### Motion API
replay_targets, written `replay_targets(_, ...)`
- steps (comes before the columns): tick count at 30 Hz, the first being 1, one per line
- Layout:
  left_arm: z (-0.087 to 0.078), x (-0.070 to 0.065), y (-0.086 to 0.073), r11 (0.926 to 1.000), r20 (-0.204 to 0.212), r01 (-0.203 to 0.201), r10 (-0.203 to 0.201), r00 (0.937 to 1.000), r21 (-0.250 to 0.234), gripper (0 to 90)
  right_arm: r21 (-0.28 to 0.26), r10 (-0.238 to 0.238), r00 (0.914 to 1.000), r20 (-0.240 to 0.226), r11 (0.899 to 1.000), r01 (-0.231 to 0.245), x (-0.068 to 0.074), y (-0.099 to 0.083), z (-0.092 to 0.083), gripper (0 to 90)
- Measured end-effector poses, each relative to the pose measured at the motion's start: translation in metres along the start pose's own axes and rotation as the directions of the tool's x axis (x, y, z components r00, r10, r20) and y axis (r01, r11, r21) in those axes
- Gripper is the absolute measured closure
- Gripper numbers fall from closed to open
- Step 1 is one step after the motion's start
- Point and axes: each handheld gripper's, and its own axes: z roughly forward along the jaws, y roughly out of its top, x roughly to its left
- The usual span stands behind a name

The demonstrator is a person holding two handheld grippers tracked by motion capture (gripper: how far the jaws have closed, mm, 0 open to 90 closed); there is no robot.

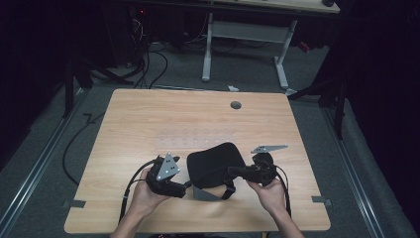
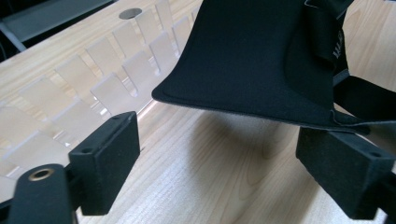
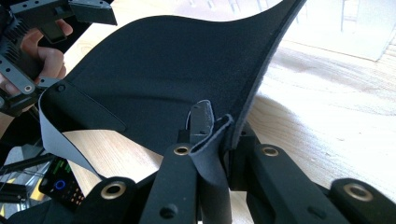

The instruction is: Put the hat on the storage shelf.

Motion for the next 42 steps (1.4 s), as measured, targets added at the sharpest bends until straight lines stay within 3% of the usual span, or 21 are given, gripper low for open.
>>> replay_targets(16, 0.001, -0.003, -0.002, 0.9975, 0.001, -0.071, 0.071, 0.9975, -0.009, 17.8, 0.048, 0.011, 0.9999, -0.002, 0.999, -0.011, 0.004, 0.011, 0.006, 84.1)
replay_targets(34, 0.004, -0.007, -0.005, 0.9963, 0.009, -0.086, 0.086, 0.9963, -0.001, 19.3, 0.037, 0.031, 0.9994, -0.013, 0.999, -0.031, 0.005, 0.014, 0.009, 84.0)
replay_targets(42, 0.005, -0.011, -0.009, 0.9952, 0.035, -0.098, 0.098, 0.9946, 0.001, 30.8, 0.015, 0.026, 0.999, -0.036, 1.0, -0.025, 0.009, 0.017, 0.01, 83.9)
